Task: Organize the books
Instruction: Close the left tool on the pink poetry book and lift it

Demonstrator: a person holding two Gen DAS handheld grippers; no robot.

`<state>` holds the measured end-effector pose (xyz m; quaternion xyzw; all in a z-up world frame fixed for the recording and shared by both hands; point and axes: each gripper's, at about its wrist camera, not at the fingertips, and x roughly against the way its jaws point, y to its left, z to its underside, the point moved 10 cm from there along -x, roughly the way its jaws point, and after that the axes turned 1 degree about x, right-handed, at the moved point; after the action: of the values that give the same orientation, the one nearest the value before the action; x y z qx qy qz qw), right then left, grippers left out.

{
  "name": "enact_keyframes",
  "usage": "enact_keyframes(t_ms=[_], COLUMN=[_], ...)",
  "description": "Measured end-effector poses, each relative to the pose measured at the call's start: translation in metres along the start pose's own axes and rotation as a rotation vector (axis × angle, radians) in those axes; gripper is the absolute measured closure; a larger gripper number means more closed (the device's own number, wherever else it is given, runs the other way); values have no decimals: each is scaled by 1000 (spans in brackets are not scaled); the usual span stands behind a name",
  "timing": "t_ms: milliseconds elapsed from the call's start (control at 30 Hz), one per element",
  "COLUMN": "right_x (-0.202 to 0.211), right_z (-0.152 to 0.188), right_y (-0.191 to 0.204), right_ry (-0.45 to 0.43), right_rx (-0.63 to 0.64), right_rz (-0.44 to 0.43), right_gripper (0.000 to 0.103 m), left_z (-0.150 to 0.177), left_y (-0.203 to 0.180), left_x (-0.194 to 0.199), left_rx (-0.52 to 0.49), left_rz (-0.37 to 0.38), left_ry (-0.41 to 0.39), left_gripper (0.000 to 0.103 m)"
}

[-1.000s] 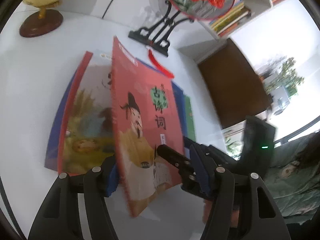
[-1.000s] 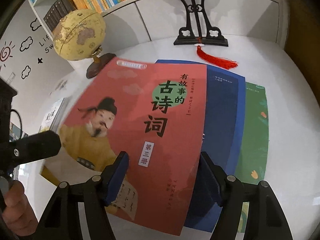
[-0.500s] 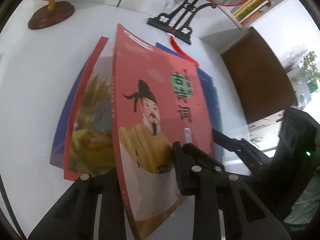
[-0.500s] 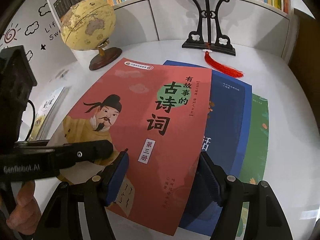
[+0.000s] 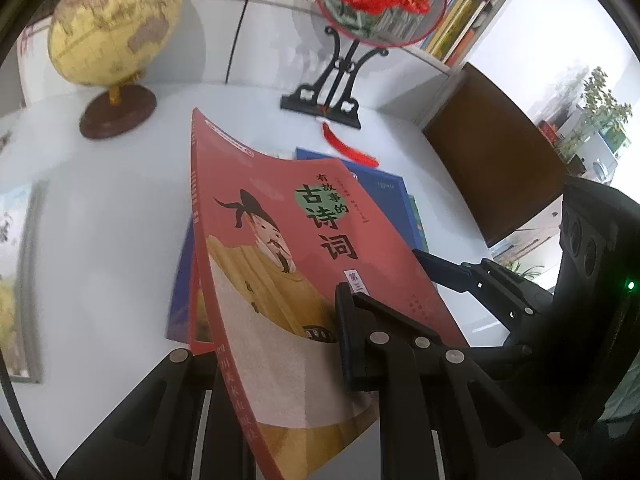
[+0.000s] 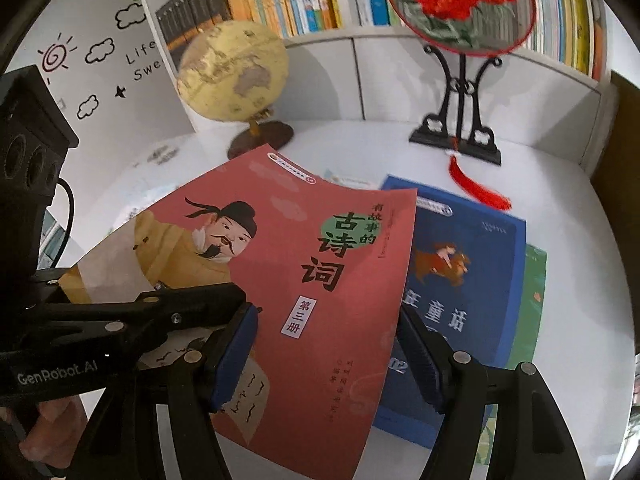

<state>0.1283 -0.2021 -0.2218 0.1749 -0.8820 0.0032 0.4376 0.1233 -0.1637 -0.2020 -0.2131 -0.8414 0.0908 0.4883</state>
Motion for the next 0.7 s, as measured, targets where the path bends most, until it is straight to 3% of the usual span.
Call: enact_keyframes(t_ms=[267, 500, 700], right_x=[2, 22, 29], right_z=[0, -10, -26], right_y=[19, 37, 82], right_ry=[2, -18, -28], right_rx=[-7, 25, 74], right_rz=[-22, -25, -49], right_gripper=[33, 33, 33], left_z=[3, 0, 0], left_y=[6, 11, 47], left_x=[11, 42, 83], left_rx=[-5, -6, 2], left_rz=[-18, -26, -61], left_ry=[-17, -59, -101], left_gripper=[89, 88, 88])
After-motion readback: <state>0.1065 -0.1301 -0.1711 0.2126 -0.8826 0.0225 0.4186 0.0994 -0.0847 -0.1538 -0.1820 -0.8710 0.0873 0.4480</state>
